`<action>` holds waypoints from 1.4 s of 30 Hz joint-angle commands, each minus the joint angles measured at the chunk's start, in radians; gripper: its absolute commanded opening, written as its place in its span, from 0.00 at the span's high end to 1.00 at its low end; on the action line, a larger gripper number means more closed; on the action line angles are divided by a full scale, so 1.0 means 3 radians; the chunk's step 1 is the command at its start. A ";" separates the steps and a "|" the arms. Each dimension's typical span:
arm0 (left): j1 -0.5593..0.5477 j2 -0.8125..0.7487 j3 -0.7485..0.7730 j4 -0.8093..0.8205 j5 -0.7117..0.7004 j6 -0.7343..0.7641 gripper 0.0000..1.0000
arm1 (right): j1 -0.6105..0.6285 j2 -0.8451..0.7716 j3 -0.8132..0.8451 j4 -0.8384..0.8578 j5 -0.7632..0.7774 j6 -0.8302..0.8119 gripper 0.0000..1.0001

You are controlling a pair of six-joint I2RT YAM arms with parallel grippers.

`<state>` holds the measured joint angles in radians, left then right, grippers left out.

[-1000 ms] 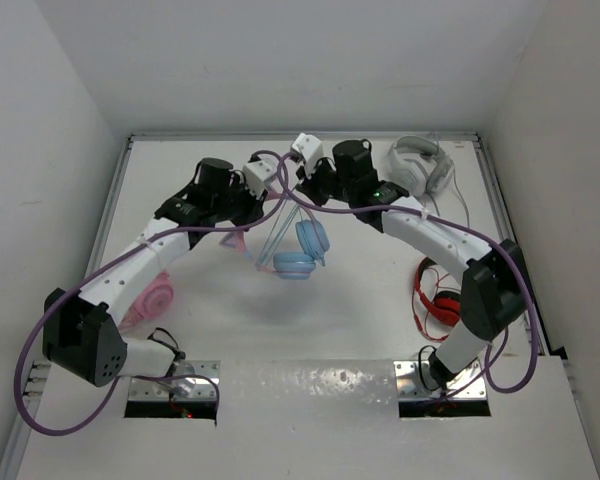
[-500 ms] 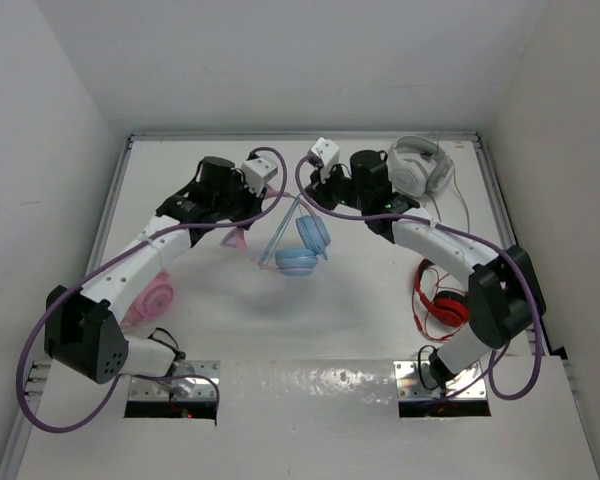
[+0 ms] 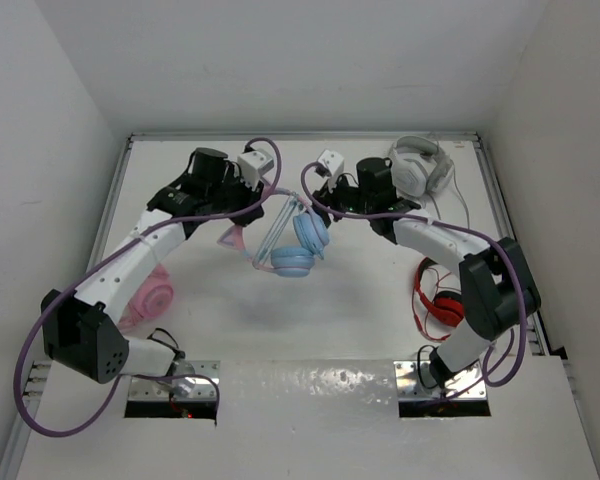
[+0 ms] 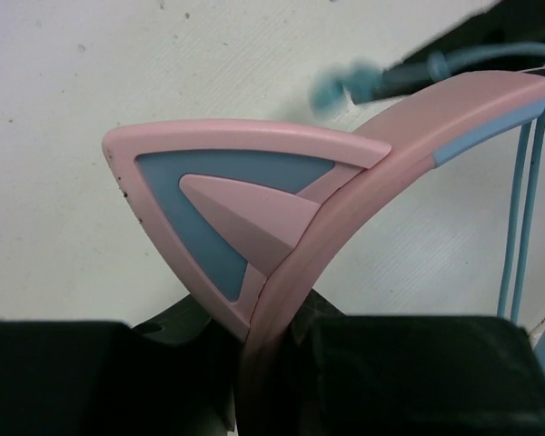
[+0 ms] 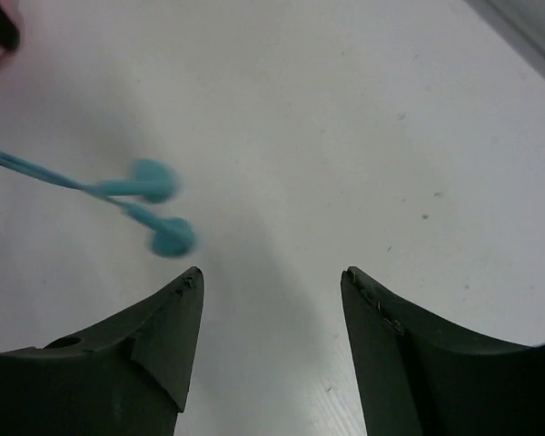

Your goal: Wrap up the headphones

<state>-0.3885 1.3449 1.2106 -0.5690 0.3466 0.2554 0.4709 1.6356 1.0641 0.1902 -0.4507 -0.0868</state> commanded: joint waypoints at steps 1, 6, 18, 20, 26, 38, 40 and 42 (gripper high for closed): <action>0.0098 -0.0075 0.0214 0.0153 0.0098 -0.0202 1.00 | -0.0005 -0.0063 -0.0126 0.0108 -0.0251 -0.0109 0.38; 0.0344 -0.0009 0.0285 0.0189 0.0051 -0.0263 1.00 | -0.0005 -0.0124 -0.0336 0.0107 -0.0318 -0.0150 0.26; 0.1049 0.0134 0.0393 0.0255 -0.0429 0.0079 1.00 | 0.0000 -0.0216 -0.0735 0.0271 -0.0349 0.0008 0.01; 0.1248 0.0144 0.0393 0.0255 -0.0434 0.0135 1.00 | 0.0000 -0.0226 -0.0775 0.0266 -0.0333 0.0028 0.01; 0.1734 0.0379 0.0367 0.0255 -0.0440 0.0401 1.00 | 0.0000 -0.0241 -0.0888 0.0287 -0.0338 0.0074 0.01; 0.2133 0.0380 -0.0103 0.0531 -0.0572 0.0800 1.00 | 0.0000 -0.0277 -0.1011 0.0266 -0.0308 0.0090 0.01; 0.2179 0.0375 -0.0144 0.0562 -0.0567 0.0836 1.00 | 0.0005 -0.0287 -0.1026 0.0256 -0.0292 0.0085 0.01; 0.2226 0.0359 -0.0205 0.0572 -0.0552 0.0918 1.00 | 0.0005 -0.0298 -0.1052 0.0256 -0.0267 0.0075 0.01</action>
<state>0.2512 1.4902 1.1549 -0.4797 0.1600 0.5018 0.4686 1.5871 0.7578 0.2317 -0.5262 -0.0669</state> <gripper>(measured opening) 0.148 0.986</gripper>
